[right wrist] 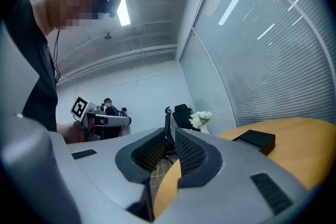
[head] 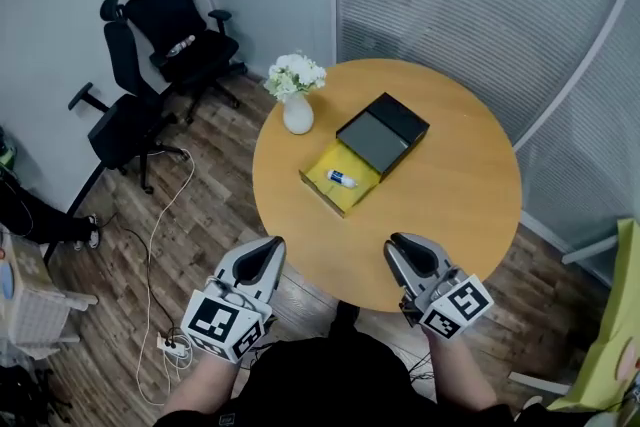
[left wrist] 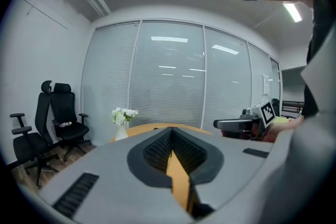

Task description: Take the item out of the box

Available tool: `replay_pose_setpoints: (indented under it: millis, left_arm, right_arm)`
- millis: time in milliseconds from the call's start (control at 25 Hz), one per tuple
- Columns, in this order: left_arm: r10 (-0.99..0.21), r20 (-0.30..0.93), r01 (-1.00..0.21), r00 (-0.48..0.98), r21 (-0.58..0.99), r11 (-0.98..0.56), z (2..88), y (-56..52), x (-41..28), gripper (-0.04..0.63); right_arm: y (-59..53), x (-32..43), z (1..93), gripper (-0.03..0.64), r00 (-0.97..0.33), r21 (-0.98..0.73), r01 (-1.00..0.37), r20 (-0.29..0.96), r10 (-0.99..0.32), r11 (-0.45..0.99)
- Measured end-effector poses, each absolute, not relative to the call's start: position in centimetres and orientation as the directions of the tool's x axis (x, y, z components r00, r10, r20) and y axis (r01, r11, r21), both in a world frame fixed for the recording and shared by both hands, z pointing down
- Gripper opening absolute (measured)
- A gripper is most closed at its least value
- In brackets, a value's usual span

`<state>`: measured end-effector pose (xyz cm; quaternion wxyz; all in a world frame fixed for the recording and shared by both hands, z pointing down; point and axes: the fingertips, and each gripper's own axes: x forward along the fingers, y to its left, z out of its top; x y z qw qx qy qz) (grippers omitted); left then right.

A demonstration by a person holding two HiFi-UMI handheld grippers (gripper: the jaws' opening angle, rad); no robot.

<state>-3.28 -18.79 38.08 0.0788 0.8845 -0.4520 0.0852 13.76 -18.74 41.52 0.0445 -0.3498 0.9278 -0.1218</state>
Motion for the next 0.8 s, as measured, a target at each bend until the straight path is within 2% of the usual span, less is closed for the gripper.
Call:
replay_pose_setpoints:
  millis: [400,560,800]
  left_arm:
    - [-0.773,0.25,-0.804,0.584,0.044,-0.593,39.1,-27.2,0.6,0.009]
    - [-0.773,0.239,-0.801,0.587,0.03,-0.599,39.2,-30.5,0.2,0.009]
    - [-0.776,0.237,-0.801,0.585,0.018,-0.598,40.0,-33.9,-1.3,0.009]
  right_arm:
    - [-26.0,17.1,45.0,0.046,-0.734,-0.28,-0.668,0.094,-0.672,0.69]
    - [-29.0,16.3,46.3,0.107,-0.734,-0.283,-0.673,0.145,-0.664,0.683]
    - [-33.7,13.9,48.7,0.121,-0.733,-0.196,-0.676,0.28,-0.62,0.711]
